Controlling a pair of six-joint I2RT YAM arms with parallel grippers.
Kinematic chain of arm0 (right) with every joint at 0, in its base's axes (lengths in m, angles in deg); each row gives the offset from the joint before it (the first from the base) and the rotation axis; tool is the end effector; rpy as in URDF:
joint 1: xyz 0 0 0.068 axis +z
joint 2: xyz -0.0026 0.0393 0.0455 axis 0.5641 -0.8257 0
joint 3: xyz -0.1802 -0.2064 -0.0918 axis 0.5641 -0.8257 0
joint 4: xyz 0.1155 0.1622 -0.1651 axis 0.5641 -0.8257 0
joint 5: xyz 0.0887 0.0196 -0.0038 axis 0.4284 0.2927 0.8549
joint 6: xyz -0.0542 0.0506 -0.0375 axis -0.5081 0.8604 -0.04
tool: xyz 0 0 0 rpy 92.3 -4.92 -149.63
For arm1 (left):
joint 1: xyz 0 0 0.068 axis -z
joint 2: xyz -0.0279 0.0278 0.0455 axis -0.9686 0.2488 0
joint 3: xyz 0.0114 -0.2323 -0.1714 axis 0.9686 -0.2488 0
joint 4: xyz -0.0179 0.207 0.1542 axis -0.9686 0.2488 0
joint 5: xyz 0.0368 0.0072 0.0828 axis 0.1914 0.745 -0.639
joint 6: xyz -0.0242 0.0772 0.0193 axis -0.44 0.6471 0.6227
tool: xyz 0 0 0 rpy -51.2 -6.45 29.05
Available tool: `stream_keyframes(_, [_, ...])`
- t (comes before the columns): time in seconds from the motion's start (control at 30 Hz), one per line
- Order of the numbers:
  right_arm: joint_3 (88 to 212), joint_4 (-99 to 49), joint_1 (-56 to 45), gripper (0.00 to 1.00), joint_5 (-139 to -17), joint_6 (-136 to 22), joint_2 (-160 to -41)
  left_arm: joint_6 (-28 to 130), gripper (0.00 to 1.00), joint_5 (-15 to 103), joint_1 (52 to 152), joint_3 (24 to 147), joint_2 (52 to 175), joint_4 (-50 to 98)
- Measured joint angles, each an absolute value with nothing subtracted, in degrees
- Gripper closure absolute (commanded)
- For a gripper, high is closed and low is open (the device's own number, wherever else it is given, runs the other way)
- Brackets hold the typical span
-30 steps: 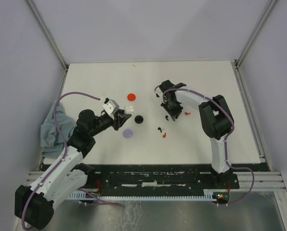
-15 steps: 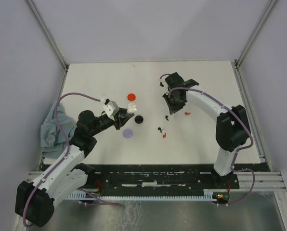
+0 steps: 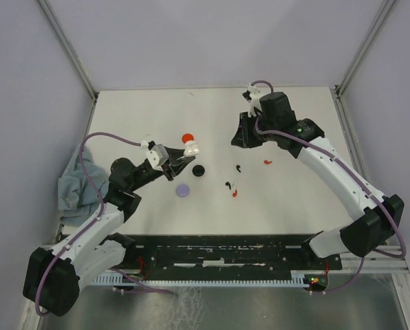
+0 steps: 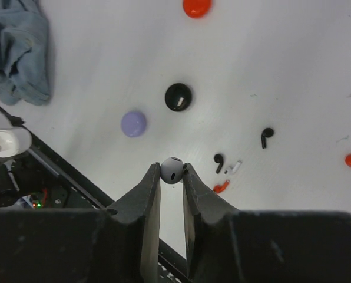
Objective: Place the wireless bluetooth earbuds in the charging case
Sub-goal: Pick up the earbud from the center of the board, then place the earbud in the charging case.
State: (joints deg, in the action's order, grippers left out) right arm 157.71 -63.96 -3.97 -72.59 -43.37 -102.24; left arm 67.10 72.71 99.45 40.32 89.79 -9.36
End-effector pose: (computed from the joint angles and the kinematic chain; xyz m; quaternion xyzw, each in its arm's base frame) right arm 0.2849 0.1859 0.3600 -0.1262 0.8920 0.2733 0.3373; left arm 0.1859 -0.1296 0.3095 0.3817 0.5325 -0.3242 0.6824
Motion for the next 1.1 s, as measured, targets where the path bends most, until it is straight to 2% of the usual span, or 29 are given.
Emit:
stream_keyframes(0.27, [151.55,-50.76,-1.28,0.84,-66.38,-34.82,-95.42,66.43,0.97,75.05,99.45,40.17,91.17,-16.92])
stream_keyframes(0.67, [149.64,-33.19,7.28,0.84,-62.67,-28.31,-94.85,62.16,0.97,76.84,99.45,40.17,91.49,-23.57])
stream_keyframes(1.1, [147.59,-24.25,9.16,0.83,-61.55,-24.64,-94.55,59.13,0.97,76.62,99.45,40.14,91.49,-27.39])
